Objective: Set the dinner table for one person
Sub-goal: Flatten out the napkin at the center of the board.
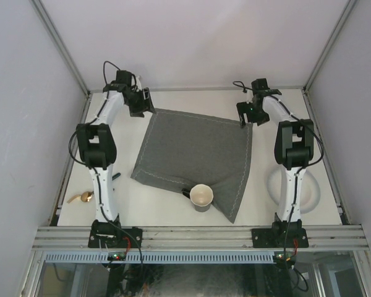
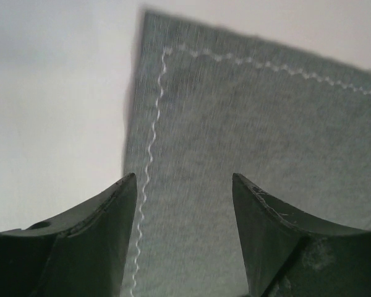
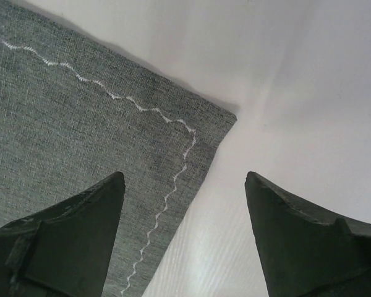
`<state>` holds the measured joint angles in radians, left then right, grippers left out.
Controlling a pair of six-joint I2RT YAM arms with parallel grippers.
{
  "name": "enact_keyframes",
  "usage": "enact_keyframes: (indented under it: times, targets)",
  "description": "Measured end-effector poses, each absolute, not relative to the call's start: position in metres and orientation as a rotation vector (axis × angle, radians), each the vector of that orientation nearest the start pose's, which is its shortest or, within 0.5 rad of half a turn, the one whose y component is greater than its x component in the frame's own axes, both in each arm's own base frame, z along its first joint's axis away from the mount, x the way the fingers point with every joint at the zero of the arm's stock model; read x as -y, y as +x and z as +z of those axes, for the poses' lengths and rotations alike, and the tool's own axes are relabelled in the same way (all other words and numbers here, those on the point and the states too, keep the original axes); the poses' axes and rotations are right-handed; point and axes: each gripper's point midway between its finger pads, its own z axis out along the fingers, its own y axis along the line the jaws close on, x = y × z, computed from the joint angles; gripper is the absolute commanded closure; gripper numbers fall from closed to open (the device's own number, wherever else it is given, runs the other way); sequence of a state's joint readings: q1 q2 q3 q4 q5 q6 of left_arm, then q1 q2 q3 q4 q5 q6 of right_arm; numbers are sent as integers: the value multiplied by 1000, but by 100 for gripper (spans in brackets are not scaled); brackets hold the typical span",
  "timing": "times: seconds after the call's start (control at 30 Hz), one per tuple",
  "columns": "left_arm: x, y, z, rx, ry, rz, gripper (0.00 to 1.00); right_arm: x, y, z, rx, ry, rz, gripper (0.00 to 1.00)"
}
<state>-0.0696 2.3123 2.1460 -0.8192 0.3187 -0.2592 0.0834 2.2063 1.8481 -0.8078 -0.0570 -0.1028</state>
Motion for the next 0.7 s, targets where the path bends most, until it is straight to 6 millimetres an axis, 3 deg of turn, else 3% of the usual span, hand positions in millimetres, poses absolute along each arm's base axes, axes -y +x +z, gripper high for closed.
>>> enact_keyframes:
  times: [0.07, 0.17, 0.27, 0.4, 0.47, 0.57, 0.7]
  targets:
    - [99, 525, 107, -2583, -126, -538, 33, -47, 487, 46, -2736, -245, 91, 23]
    - [86, 502, 131, -2547, -123, -525, 33, -47, 490, 44, -2747, -210, 112, 24]
    - [69, 493, 184, -2422, -92, -491, 33, -46, 497, 46, -2739, -185, 124, 27]
    - [44, 478, 275, -2197, -48, -425, 33, -46, 508, 49, -2724, -160, 142, 28]
    - [28, 472, 296, -2140, -60, -393, 33, -47, 508, 48, -2728, -151, 156, 29]
    - [12, 457, 313, -2095, -69, -354, 33, -46, 505, 46, -2743, -139, 169, 31]
    - [-5, 441, 312, -2099, -95, -317, 33, -44, 503, 45, -2754, -116, 186, 35]
